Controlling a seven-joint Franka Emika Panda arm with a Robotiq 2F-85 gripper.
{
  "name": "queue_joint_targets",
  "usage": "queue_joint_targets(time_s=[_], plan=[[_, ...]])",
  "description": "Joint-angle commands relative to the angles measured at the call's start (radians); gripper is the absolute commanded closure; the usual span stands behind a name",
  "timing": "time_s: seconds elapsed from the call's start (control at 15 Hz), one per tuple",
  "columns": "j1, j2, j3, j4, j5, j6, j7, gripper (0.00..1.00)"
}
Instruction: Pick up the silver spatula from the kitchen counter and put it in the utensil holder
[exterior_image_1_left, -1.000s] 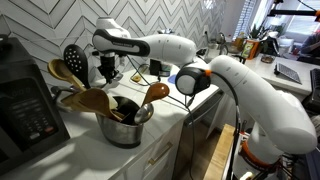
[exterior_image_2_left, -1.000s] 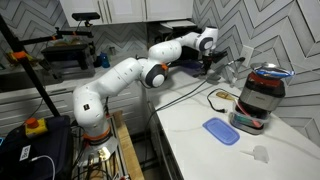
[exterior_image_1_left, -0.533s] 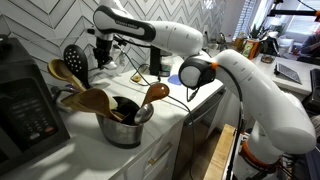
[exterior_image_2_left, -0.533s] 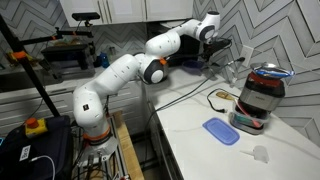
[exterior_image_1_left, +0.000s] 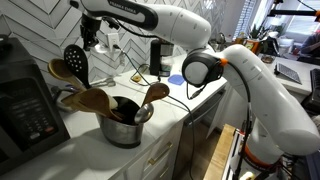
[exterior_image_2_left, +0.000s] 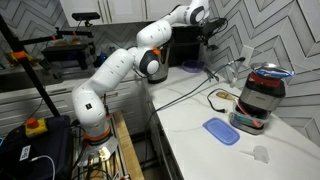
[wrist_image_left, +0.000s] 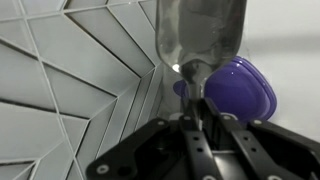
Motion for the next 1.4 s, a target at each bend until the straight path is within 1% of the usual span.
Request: queue_joint_targets(time_s=[0.0,0.07,0.2,0.53,0.8,0.93,1.07,1.2,1.27,1.33], plan=[[0.005,-0.016,0.002,-0.021,-0.009,0.008,0.009,0.84],[0.006,-0.016,0.0,-0.022,-0.011,0.008,0.011,0.96],[0.003,-0.022,-0.017,-0.024,-0.031,0.001,0.012,0.96],[0.0,-0.088,-0.088,-0.041,-0.132,-0.144,-0.009,0.96],[0.015,-0.15,-0.154,-0.044,-0.243,-0.268,-0.086,0.96],[0.035,-0.173,-0.178,-0.045,-0.285,-0.321,-0.062,0.96],[0.072,-0.194,-0.204,-0.049,-0.334,-0.395,-0.009,0.96],[0.119,-0.205,-0.222,-0.054,-0.369,-0.494,0.099,0.96],[0.069,-0.189,-0.187,-0.04,-0.334,-0.414,0.023,0.96],[0.082,-0.192,-0.187,-0.041,-0.339,-0.426,0.037,0.84]])
